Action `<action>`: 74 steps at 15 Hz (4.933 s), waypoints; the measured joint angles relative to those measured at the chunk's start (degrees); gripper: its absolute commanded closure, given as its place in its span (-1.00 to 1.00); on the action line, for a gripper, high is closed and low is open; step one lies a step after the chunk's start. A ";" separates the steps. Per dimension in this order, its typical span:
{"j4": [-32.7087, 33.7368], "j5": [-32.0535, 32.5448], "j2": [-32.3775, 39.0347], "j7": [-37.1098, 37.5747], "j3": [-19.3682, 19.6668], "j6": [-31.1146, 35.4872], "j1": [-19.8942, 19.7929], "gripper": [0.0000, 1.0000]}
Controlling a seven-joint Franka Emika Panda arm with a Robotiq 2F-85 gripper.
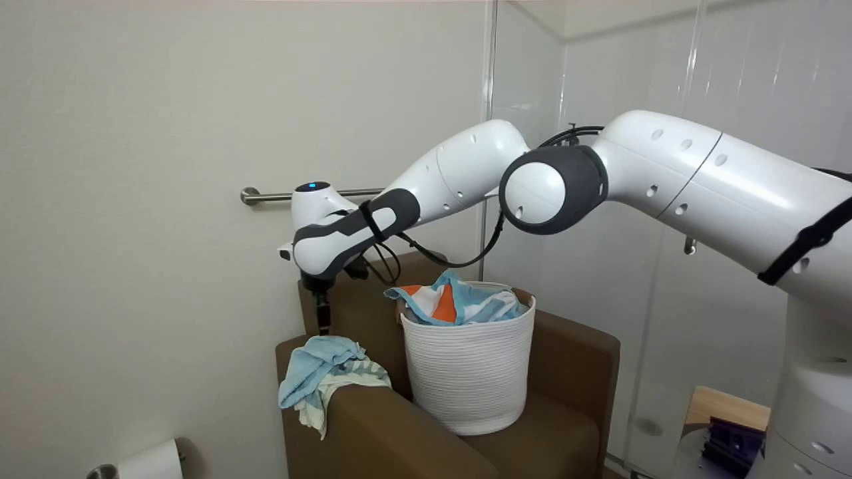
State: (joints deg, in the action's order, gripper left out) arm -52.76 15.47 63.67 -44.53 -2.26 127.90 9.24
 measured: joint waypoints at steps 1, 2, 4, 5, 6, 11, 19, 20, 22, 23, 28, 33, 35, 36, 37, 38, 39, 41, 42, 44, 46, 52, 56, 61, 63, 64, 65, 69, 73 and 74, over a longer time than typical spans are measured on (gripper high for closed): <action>1.05 0.00 0.86 -0.04 0.03 -0.05 0.01 -1.00; 2.09 0.00 1.75 -0.06 0.08 -0.11 0.02 -1.00; 4.35 0.00 3.58 -0.19 0.11 -0.52 0.04 -1.00; 5.54 0.00 4.53 -0.22 0.14 -0.95 0.07 -1.00; 6.77 0.00 5.50 -0.26 0.15 -1.55 0.12 -1.00; 11.97 0.00 9.87 -0.41 0.33 -4.28 0.60 -1.00; 16.49 0.00 13.63 -0.88 0.33 -7.35 0.79 -1.00; 16.97 0.00 13.92 -1.10 0.33 -7.92 0.79 -1.00; 18.06 0.00 14.49 -1.47 0.32 -9.17 0.79 -1.00; 18.42 0.00 14.68 -1.65 0.31 -9.62 0.79 -1.00; 20.32 0.00 15.59 -2.63 0.29 -11.46 0.88 -1.00; 21.14 0.00 15.99 -3.35 0.29 -12.08 1.00 -1.00; 21.16 0.00 16.12 -3.62 0.28 -12.39 1.04 -1.00; 21.63 -0.07 16.48 -3.72 0.31 -13.11 1.11 -1.00; 22.63 -0.09 17.14 -3.83 0.33 -14.08 1.22 -0.50; 23.72 -0.10 17.88 -3.91 0.37 -14.99 1.36 -0.47; 24.84 -0.11 18.62 -3.96 0.43 -15.79 1.52 -0.33; 26.86 -0.13 19.93 -4.05 0.59 -16.90 1.80 -0.05; 27.76 -0.16 20.48 -4.10 0.79 -17.38 1.95 0.07; 28.03 -0.17 20.65 -4.12 1.11 -17.46 2.18 0.34; 28.04 -0.17 20.65 -4.12 1.38 -17.46 2.29 0.59; 28.43 -0.17 20.64 -4.12 1.89 -17.45 2.32 1.00; 28.95 -0.19 20.62 -4.17 2.07 -17.45 2.31 0.93; 29.99 -0.30 19.57 -6.05 1.83 -17.58 2.18 0.93; 30.47 -0.29 18.37 -7.20 1.78 -17.58 2.17 0.93; 31.10 -0.29 17.75 -7.82 1.77 -17.58 2.17 0.93; 31.83 -0.29 17.07 -8.55 1.71 -17.60 2.18 0.93; 33.00 -0.29 13.22 -10.20 1.62 -17.59 2.16 0.93; 33.07 -0.29 8.83 -10.33 1.61 -17.57 1.95 0.93; 33.09 -0.29 7.80 -10.34 1.61 -17.56 1.86 0.93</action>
State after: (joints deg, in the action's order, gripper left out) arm -19.67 15.17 71.47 -54.87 -0.65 110.34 11.10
